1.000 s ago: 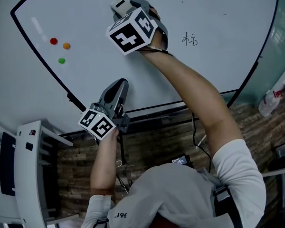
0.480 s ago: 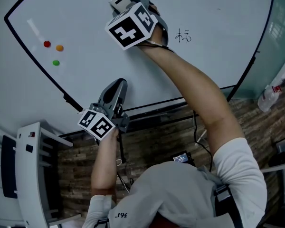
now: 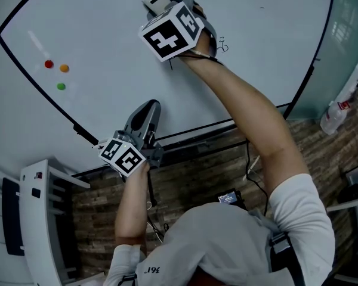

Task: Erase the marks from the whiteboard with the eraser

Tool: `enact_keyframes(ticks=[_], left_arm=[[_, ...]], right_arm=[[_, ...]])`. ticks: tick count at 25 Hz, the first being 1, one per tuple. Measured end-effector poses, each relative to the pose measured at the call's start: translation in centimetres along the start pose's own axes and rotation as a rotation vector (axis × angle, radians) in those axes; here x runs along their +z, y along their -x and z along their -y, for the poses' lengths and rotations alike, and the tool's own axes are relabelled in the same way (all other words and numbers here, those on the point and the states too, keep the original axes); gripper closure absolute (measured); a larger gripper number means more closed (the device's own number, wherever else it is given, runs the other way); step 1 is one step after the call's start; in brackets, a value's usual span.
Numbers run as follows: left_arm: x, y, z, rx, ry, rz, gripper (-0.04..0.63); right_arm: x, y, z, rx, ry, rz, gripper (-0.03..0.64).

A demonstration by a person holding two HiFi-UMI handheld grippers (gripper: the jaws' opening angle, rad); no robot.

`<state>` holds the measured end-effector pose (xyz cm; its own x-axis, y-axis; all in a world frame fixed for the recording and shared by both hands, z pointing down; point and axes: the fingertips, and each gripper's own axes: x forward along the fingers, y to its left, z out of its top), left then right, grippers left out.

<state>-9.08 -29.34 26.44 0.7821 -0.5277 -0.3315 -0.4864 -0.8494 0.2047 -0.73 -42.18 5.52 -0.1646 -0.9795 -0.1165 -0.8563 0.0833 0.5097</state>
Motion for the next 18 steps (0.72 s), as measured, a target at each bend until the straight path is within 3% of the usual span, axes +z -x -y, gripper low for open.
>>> enact_keyframes(ticks=[7, 13, 18], left_arm=[[0.0, 1.0, -1.6, -0.029, 0.025, -0.009, 0.56], [-0.7, -0.2, -0.5, -0.051, 0.033, -0.016, 0.56], [-2.6, -4.3, 2.6, -0.063, 0.028, -0.031, 0.56]], right_arm=[[-0.2, -0.8, -0.8, -0.03, 0.011, -0.03, 0.354], [-1.4, 0.1, 1.3, -0.049, 0.015, -0.046, 0.354], [-4.5, 1.9, 7.2, -0.075, 0.006, -0.055, 0.354]])
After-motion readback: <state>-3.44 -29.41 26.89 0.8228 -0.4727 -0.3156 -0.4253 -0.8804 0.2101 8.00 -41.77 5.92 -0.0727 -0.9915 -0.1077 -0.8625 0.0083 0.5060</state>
